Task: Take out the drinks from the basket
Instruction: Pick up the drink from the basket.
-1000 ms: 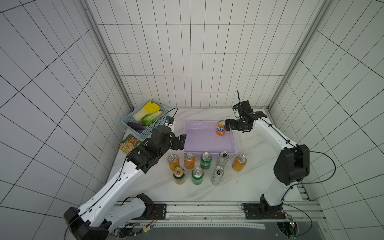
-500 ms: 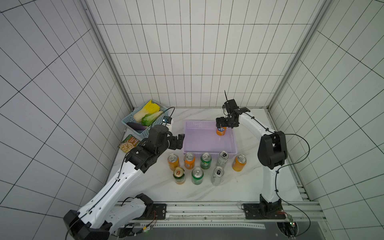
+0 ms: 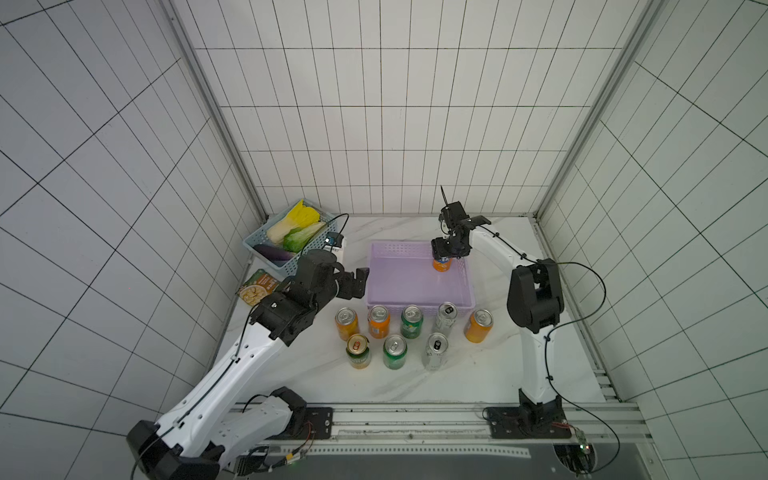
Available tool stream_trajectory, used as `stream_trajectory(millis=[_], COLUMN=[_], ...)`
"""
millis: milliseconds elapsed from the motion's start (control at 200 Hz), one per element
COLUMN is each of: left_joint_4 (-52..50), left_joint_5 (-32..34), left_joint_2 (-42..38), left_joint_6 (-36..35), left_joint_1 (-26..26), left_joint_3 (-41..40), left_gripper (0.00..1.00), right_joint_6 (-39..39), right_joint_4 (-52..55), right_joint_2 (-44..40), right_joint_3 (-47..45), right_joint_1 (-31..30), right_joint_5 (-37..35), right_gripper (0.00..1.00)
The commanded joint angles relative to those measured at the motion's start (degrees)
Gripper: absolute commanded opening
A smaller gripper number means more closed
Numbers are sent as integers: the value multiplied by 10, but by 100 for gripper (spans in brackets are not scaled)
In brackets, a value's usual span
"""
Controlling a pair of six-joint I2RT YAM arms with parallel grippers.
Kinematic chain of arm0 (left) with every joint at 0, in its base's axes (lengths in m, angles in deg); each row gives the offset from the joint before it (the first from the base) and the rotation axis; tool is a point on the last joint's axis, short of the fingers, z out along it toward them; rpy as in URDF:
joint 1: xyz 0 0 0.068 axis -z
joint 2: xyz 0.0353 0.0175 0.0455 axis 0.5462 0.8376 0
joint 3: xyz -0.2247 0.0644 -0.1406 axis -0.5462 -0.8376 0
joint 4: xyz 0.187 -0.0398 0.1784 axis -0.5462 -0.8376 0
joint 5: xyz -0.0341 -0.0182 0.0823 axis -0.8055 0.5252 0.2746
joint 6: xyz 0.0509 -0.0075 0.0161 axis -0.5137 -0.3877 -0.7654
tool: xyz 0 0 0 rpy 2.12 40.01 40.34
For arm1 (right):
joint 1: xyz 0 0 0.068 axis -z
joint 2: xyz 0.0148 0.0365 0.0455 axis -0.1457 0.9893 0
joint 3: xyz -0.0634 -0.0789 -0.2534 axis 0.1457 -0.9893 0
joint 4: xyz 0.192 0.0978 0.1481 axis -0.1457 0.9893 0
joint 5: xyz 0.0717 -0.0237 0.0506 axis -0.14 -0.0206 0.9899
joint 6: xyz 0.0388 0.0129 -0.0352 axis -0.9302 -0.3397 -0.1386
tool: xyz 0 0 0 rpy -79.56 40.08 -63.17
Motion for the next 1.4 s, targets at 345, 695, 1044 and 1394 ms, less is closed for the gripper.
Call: stream_trajectory(millis=[345,695,1044,1394], left_joint_4=[10,9,9,10], left_joint_5=[-6,-10,-13,-16], left_joint_2=[-6,-5,-5,-4], left_joint_6=[1,1,2,4], left_joint_1=[-3,-4,-6,-9], left_joint_3=[-4,-3,-3,-2], left_gripper=[99,98,98,98], right_joint_6=[11,13,5,-26], right_joint_4=[32,66,128,208], right_joint_2=[-76,-215,-358,-484], right_joint_3=[4,-54,-105,-151], right_joint_1=[-10,-13,-44,-113], right_joint_5=[-22,-27,-40,-84], right_gripper=[61,59,59,59])
